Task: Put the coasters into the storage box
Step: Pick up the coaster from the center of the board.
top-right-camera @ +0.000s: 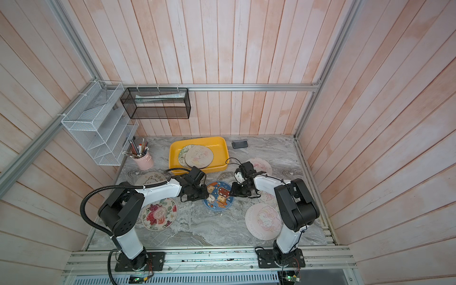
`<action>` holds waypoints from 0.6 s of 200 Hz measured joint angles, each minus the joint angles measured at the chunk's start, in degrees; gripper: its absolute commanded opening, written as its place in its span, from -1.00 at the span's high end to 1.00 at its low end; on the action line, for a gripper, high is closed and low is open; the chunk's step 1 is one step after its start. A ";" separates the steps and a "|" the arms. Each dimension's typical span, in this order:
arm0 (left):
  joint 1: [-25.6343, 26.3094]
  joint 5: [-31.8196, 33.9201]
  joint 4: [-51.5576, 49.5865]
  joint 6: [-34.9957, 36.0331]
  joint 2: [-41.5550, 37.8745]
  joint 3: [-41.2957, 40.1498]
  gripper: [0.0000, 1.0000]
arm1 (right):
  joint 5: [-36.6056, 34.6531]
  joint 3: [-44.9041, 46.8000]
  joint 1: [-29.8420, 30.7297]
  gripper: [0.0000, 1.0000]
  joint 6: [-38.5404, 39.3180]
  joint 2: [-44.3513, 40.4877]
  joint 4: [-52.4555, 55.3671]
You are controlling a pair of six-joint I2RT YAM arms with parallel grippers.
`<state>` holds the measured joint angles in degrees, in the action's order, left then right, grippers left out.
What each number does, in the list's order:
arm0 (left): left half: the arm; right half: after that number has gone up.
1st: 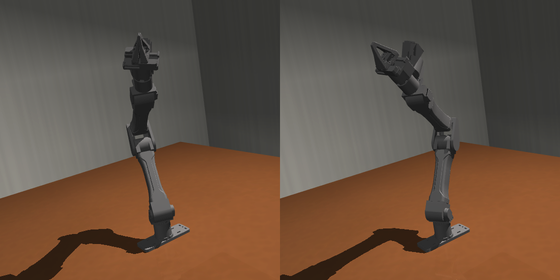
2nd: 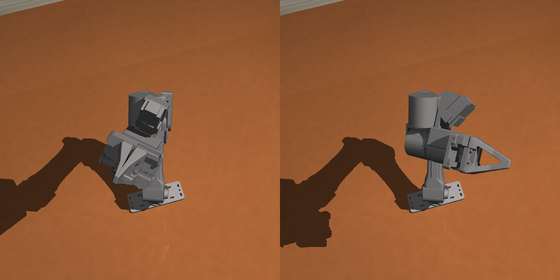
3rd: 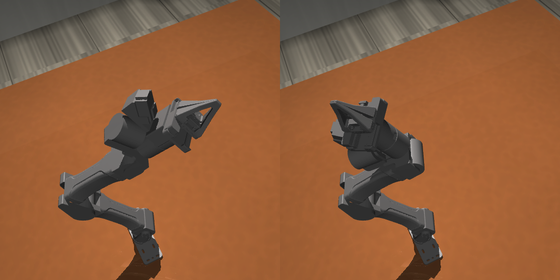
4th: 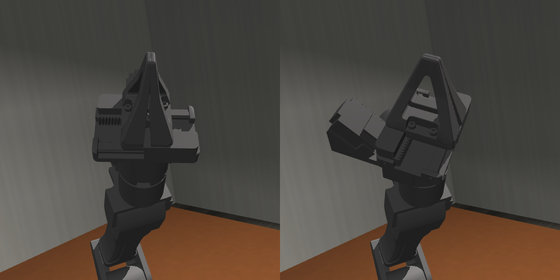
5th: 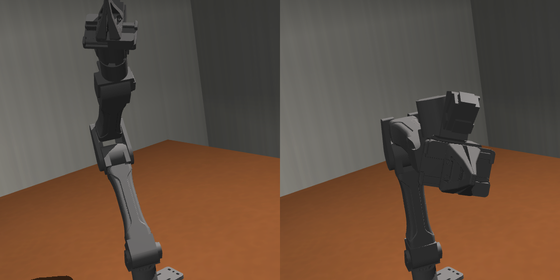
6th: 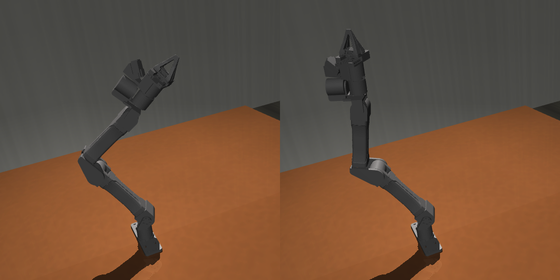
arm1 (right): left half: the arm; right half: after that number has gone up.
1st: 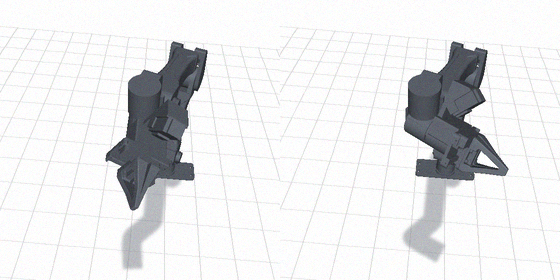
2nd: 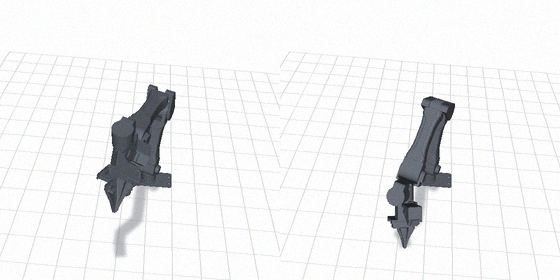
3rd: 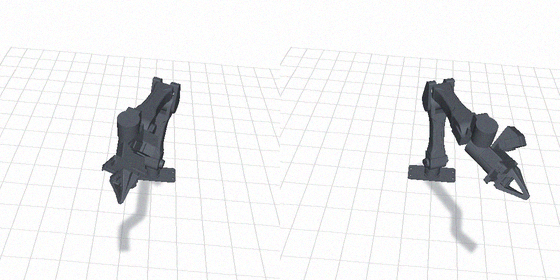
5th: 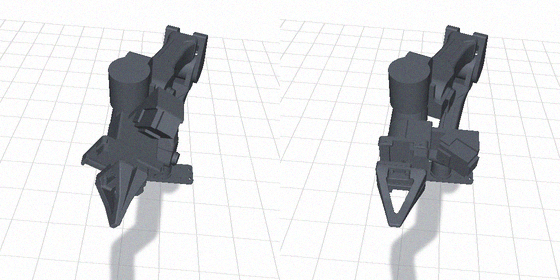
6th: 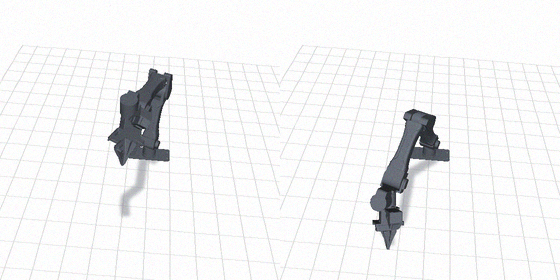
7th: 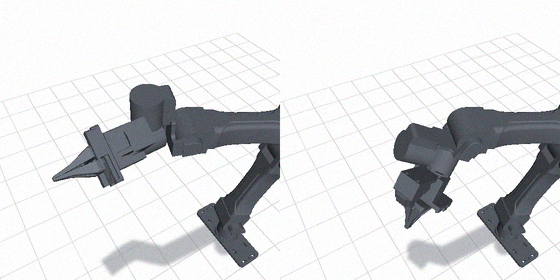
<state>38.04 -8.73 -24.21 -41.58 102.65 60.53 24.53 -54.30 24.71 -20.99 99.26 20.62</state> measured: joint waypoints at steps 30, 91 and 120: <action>0.00 0.00 0.00 0.02 0.00 0.00 0.16 | 0.02 0.00 0.00 0.34 -0.04 0.11 -0.07; 0.02 -0.02 -0.02 0.17 0.24 0.00 0.44 | 0.07 0.04 0.00 0.35 -0.09 0.11 -0.26; 0.02 -0.04 0.00 -0.13 0.37 0.00 0.59 | 0.07 0.07 0.00 0.35 -0.26 0.11 -0.28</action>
<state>38.06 -8.78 -24.21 -41.71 103.02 60.53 24.60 -54.24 24.71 -21.26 99.37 20.34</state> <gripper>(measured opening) 0.230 0.326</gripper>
